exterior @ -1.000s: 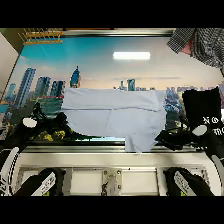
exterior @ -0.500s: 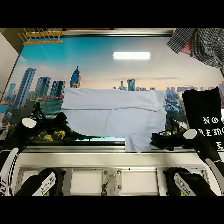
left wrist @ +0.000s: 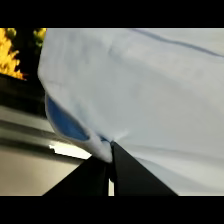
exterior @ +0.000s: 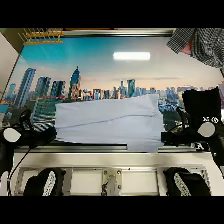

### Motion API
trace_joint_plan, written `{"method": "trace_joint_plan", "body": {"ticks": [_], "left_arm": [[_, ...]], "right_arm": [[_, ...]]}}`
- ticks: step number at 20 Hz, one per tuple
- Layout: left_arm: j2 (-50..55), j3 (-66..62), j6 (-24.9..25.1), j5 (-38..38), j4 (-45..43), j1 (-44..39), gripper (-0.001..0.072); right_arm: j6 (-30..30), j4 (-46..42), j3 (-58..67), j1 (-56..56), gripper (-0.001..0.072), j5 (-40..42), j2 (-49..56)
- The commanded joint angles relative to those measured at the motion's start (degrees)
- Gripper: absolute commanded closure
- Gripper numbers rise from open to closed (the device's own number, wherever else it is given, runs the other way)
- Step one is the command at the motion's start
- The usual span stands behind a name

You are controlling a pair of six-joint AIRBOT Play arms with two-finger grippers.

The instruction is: Fold the clothes and pants, and hang the long-sleeved shirts on hangers.

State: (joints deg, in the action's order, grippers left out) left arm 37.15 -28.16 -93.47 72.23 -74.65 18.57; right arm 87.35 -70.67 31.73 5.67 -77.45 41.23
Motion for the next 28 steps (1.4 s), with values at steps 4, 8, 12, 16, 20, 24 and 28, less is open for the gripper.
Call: {"method": "trace_joint_plan", "body": {"ticks": [4,8,12,16,20,24,28], "left_arm": [[-2.91,-0.85,0.04,5.05,-0.26,0.81,0.0703],[9.9,-7.89,0.72,-1.01,-0.22,0.81,0.0702],[24.33,-17.49,2.25,-4.09,-0.31,-0.96,0.0702],[36.63,-25.79,2.21,-6.73,-0.33,-4.44,0.0702],[44.5,-33.57,2.03,-7.41,-0.17,-5.27,0.0503],[45.16,-41.33,-1.53,-8.83,0.7,-4.9,0.0138],[40.28,-42.38,-1.44,-9.25,1.14,-5.35,0.014]], "right_arm": [[-0.44,-2.56,11.69,-0.11,0.0699,-0.35,5.18],[-2.93,1.05,19.5,-0.17,0.0699,6.8,17.16],[-5.11,3.96,26.69,-1.25,0.0699,12.61,29.24],[-5.09,3.98,32.0,-3.76,0.0698,19.47,37.35],[-5.09,8.52,32.85,-5.07,0.0555,31.32,40.0],[-5.14,12.28,34.58,-4.55,0.0094,36.39,39.15],[-11.39,11.85,34.64,1.62,0.0093,26.12,37.7]]}}
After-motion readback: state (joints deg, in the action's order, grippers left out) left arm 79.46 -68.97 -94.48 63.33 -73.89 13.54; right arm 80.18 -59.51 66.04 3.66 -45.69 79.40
